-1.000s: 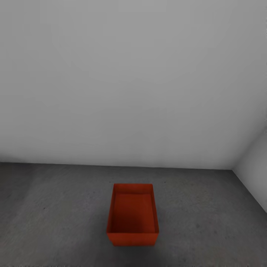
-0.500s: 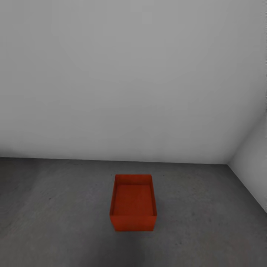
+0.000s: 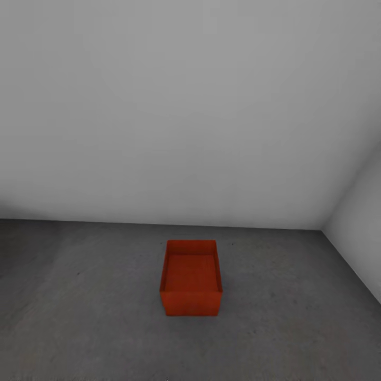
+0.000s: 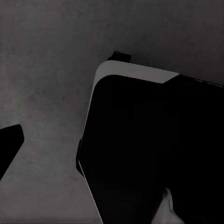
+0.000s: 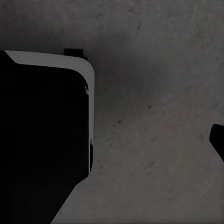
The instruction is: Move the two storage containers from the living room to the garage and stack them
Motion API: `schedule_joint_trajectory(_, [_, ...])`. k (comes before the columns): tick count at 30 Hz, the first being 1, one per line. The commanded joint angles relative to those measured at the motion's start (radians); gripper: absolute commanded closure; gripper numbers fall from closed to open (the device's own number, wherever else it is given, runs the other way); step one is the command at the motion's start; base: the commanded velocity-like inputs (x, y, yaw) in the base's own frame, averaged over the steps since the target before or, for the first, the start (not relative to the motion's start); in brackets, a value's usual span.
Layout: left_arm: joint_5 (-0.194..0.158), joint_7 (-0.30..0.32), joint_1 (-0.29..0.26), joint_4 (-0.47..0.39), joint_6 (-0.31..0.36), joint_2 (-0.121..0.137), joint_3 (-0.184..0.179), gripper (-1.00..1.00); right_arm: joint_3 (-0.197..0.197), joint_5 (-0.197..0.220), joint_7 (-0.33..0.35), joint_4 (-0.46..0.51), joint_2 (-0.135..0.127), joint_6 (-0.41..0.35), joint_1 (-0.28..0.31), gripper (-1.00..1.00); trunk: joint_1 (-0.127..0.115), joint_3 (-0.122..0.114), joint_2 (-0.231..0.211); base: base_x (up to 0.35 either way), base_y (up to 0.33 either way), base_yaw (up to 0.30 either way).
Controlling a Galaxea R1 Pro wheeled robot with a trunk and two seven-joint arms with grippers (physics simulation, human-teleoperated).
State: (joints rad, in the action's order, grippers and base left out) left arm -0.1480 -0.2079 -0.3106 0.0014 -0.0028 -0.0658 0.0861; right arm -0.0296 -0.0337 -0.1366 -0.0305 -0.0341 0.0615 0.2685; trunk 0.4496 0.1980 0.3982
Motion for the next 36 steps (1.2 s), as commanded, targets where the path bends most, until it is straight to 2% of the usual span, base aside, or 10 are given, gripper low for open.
schedule_joint_trajectory(1, [-0.002, -0.002, -0.001, 0.0, 0.0, 0.0, 0.007, -1.0, -0.003, -0.003, -0.003, -0.003, 0.0, 0.006, 0.001, -1.0, 0.0, 0.001, 0.002, -0.05, 0.0, 0.072])
schedule_joint_trajectory(13, [-0.002, -0.001, 0.015, 0.0, 0.0, 0.001, 0.007, -1.0, -0.003, -0.001, -0.003, -0.004, 0.002, 0.009, -0.001, -1.0, 0.0, -0.017, 0.002, -0.007, 0.0, 0.084])
schedule_joint_trajectory(23, [-0.001, 0.0, 0.022, 0.0, -0.001, 0.013, 0.007, -1.0, -0.001, 0.001, 0.0, -0.005, 0.002, 0.014, -0.04, -1.0, 0.0, -0.032, 0.002, 0.0, 0.0, 0.081])
schedule_joint_trajectory(27, [0.001, 0.001, 0.026, 0.0, -0.002, 0.014, 0.007, -1.0, -0.002, 0.002, 0.023, -0.004, 0.002, 0.015, -0.063, -1.0, 0.0, -0.038, 0.002, 0.0, 0.0, 0.063])
schedule_joint_trajectory(36, [0.001, 0.001, 0.027, 0.0, -0.003, 0.014, 0.007, -1.0, -0.001, 0.004, 0.045, -0.005, 0.003, 0.014, -0.068, -1.0, 0.0, -0.052, 0.002, 0.0, 0.0, 0.013])
